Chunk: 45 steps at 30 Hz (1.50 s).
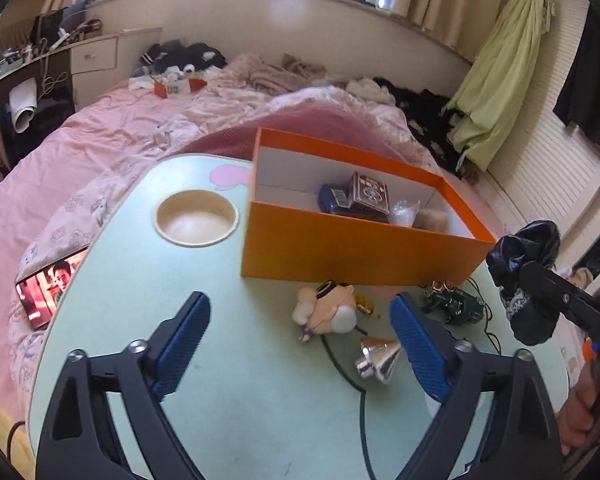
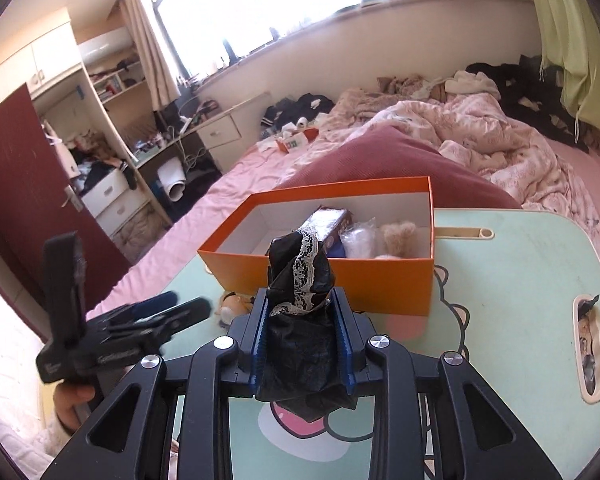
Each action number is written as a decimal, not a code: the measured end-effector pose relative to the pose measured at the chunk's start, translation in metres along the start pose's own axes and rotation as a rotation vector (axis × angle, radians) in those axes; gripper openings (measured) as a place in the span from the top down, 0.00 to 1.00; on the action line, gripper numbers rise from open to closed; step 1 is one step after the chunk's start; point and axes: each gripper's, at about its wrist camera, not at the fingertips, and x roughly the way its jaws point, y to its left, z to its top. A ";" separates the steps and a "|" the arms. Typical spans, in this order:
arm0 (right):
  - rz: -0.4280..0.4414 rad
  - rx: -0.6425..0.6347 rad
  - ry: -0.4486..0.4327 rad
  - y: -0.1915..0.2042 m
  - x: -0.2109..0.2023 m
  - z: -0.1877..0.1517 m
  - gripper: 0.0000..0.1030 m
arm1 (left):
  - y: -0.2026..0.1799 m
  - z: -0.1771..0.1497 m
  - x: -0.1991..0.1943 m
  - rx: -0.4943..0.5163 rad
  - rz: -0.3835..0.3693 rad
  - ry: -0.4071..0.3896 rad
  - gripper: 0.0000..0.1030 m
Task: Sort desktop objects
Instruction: 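Drop the black lace pouch into the box while the left tool drops the doll in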
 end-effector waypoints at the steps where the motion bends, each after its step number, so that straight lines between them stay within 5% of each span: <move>1: 0.001 0.000 0.001 -0.001 0.000 -0.001 0.72 | -0.004 0.003 0.007 0.013 -0.013 0.027 0.21; 3: 0.002 -0.002 0.004 -0.002 0.001 -0.003 0.72 | -0.013 0.006 0.022 0.031 -0.024 0.071 0.28; 6: 0.008 -0.001 0.011 -0.002 0.002 -0.005 0.72 | -0.015 0.005 0.037 0.019 0.001 0.138 0.60; 20: 0.015 -0.040 0.004 0.007 0.001 -0.002 0.72 | 0.008 0.008 -0.004 -0.059 -0.053 0.011 0.59; 27: 0.002 -0.072 -0.064 0.015 0.006 0.036 0.72 | -0.017 0.061 -0.025 0.010 -0.067 -0.118 0.59; 33: -0.059 -0.079 -0.061 0.007 0.041 0.066 0.71 | -0.034 0.097 0.013 0.050 -0.023 -0.085 0.59; 34: -0.076 -0.075 -0.046 0.004 0.051 0.067 0.68 | -0.035 0.096 0.023 0.058 0.003 -0.071 0.57; 36: -0.096 -0.056 -0.015 -0.003 0.063 0.068 0.45 | -0.036 0.088 0.031 0.085 0.047 -0.074 0.54; 39: -0.096 -0.024 -0.017 -0.009 0.063 0.060 0.38 | -0.040 0.074 0.026 0.129 0.094 -0.111 0.29; 45: -0.101 -0.043 -0.024 -0.005 0.040 0.044 0.34 | -0.041 0.060 -0.010 0.145 0.056 -0.169 0.22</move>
